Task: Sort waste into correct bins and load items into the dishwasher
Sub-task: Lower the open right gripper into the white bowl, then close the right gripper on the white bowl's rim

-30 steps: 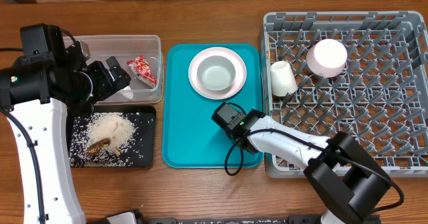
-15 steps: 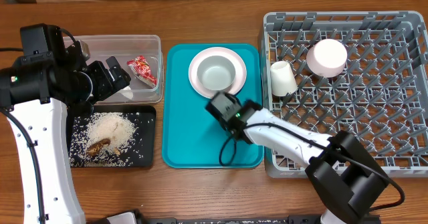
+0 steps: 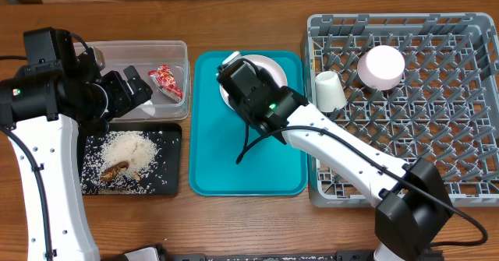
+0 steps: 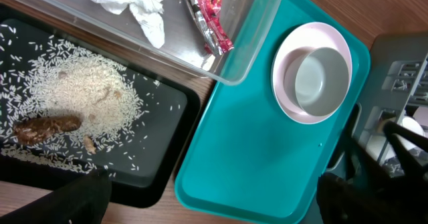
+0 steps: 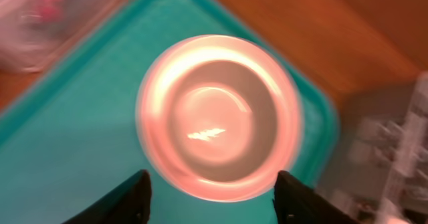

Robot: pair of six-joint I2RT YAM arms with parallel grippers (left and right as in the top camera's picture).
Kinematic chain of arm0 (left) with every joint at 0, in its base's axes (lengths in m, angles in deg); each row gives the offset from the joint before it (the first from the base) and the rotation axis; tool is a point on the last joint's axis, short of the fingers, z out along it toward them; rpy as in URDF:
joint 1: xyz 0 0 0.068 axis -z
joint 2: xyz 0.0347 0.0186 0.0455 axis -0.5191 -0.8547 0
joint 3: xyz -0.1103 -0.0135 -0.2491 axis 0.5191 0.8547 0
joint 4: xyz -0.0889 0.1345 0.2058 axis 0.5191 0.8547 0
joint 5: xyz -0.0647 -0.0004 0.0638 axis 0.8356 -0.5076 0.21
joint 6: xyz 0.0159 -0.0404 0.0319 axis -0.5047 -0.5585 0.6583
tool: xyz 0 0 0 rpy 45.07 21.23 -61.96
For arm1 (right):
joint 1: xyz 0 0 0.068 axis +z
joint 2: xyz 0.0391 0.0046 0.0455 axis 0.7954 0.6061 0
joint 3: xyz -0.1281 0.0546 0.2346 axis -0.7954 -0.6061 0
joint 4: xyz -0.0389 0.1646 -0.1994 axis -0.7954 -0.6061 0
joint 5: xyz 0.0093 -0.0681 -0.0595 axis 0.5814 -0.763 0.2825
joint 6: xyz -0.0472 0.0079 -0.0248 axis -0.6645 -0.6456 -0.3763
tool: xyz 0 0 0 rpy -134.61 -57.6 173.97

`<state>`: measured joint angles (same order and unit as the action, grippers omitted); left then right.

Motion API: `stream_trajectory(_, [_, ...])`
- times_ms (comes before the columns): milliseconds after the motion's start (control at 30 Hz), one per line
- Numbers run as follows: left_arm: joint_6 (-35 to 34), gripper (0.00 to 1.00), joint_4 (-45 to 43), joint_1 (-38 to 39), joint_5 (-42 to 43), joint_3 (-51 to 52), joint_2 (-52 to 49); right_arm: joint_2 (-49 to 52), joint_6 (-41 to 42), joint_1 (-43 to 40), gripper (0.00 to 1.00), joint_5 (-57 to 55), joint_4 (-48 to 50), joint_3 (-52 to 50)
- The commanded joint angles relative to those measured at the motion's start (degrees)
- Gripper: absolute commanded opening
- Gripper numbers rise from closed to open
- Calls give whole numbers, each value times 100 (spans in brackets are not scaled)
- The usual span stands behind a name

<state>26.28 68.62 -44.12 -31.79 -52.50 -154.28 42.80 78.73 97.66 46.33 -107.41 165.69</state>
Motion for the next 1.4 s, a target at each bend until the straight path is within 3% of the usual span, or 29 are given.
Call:
stream_trajectory(0, [-17,100,-7,15,44,-55,35,2,223,-9,66,1845,203,116])
stream_trajectory(633, [-17,100,-7,15,44,-55,35,535,1357,-240,69,2111,1209,-61])
stream_trajectory(1000, [-17,100,-7,15,44,-55,35,1283,1375,-262,68,2052,1569,-61])
stream_trajectory(1367, [-17,100,-7,15,44,-55,35,1394,1373,-295,67,1373,1679,-61])
